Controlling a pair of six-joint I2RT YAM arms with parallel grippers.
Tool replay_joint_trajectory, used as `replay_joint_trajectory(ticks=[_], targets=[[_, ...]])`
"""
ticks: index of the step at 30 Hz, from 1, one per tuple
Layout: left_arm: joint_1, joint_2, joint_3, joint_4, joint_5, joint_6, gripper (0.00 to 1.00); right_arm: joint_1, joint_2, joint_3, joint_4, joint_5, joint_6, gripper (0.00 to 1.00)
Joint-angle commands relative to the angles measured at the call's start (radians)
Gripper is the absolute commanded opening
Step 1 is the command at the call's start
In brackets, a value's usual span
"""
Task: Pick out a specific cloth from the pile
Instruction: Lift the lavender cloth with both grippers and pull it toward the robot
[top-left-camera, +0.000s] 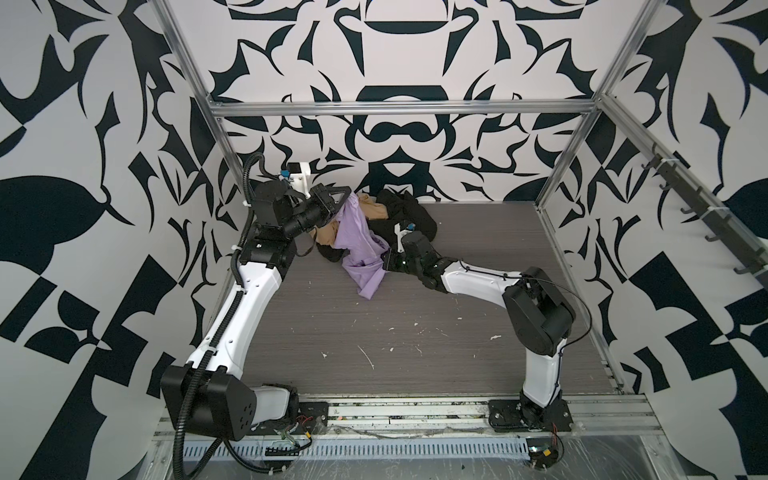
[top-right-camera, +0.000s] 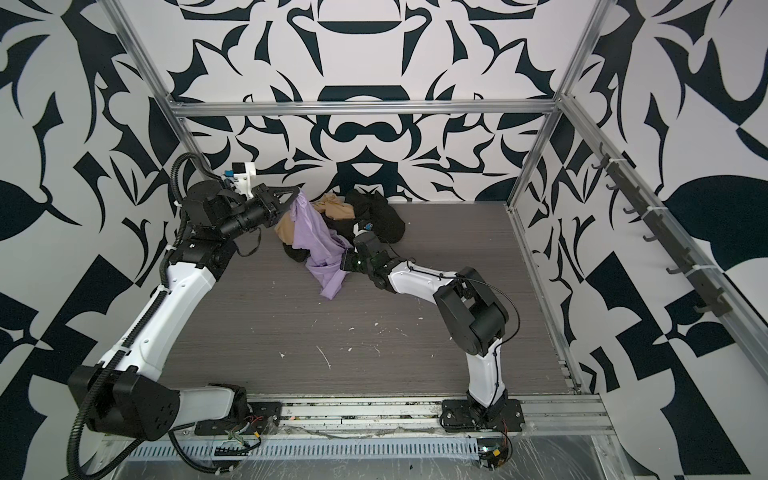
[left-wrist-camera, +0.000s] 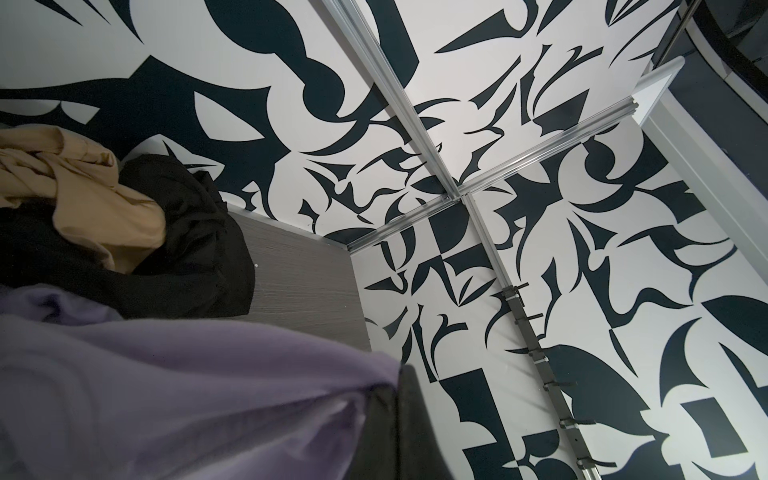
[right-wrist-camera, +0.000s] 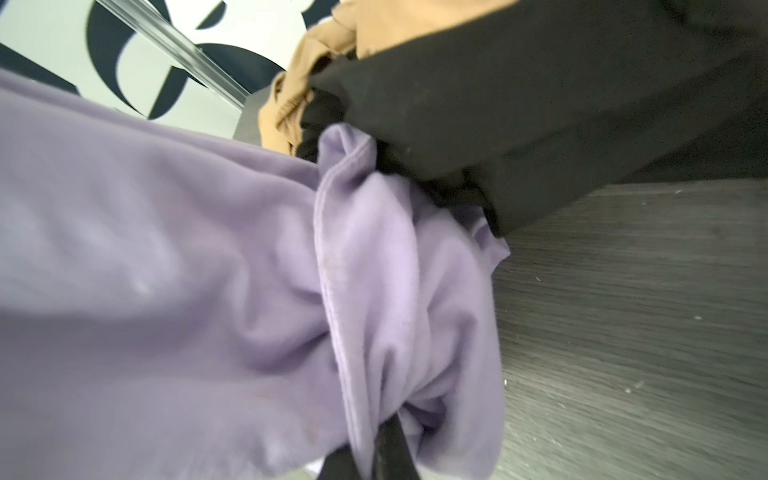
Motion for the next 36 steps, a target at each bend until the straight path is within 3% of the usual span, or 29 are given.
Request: replay_joint_trajectory(ticks=[1, 16, 36], targets=[[-0.003, -0.018, 0.010, 0.036, 0.021, -0.018, 0.02, -0.001, -0.084, -0.011, 0.049, 0.023, -0.016, 0.00], [-0.008, -0.006, 0.040, 0.093, 0.062, -0.170, 0.06, -0.001, -0.327, -0.107, 0.018, 0.088, -0.051, 0.00], [-0.057, -0.092, 0.093, -0.031, 0.027, -0.127, 0.04, -0.001, -0.688, -0.198, -0.155, 0.181, -0.145, 0.00]])
